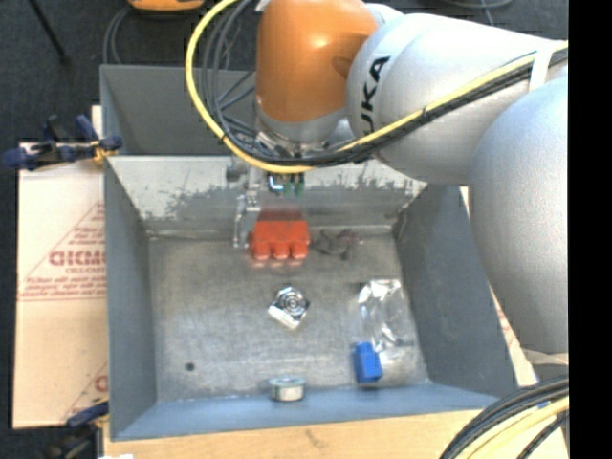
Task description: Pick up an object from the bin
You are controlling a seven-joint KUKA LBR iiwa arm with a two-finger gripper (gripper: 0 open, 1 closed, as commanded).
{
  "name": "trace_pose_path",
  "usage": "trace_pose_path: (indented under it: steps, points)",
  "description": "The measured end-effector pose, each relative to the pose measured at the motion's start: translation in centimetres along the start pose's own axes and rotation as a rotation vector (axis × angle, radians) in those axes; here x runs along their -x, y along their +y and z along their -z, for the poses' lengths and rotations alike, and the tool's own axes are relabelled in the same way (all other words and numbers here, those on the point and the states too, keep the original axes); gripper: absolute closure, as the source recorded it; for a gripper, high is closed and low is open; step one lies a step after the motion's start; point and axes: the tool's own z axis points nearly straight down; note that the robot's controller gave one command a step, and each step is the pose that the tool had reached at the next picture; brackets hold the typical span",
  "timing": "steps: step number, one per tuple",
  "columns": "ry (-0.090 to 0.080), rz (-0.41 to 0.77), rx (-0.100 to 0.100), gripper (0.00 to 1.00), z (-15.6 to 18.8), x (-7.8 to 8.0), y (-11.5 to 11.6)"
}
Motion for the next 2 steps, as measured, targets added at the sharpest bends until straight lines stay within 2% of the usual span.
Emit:
trace_pose_path:
  steps: [1, 2]
  points:
    - [0.007, -0.137, -0.004, 0.0, -8.2, -0.2, -3.8]
    - [0.004, -0.239, -0.004, 0.0, -12.9, -1.7, -9.6]
